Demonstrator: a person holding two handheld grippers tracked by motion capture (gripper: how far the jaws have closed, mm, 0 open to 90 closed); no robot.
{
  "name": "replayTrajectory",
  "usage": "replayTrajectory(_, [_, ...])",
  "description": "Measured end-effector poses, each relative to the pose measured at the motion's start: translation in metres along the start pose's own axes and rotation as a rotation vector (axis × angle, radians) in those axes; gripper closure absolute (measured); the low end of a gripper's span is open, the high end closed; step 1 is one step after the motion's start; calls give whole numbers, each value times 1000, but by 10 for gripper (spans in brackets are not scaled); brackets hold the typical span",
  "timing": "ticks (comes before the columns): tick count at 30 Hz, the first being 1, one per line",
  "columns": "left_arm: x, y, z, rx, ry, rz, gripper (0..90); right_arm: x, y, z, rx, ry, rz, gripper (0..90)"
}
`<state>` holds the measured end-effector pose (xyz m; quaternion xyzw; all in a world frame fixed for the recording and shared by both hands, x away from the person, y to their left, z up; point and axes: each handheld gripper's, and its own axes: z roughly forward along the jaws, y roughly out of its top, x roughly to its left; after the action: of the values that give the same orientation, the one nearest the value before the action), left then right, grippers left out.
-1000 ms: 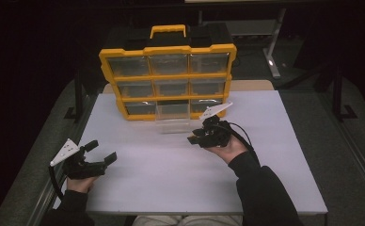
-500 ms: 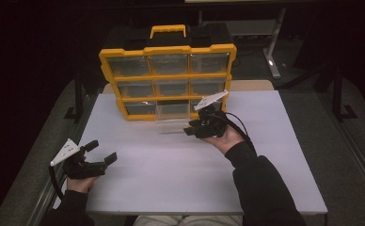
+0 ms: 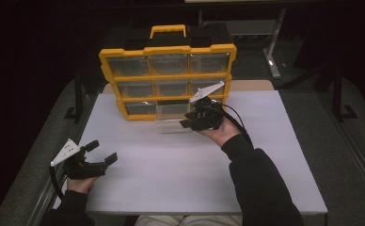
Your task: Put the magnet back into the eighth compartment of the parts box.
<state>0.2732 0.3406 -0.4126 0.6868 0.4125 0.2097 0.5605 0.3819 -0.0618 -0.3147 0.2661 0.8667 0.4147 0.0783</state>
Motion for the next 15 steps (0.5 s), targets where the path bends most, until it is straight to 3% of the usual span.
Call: replayTrajectory(15, [0, 0, 1, -3, -7, -1, 0, -15, 28, 7, 17, -23, 1, 612])
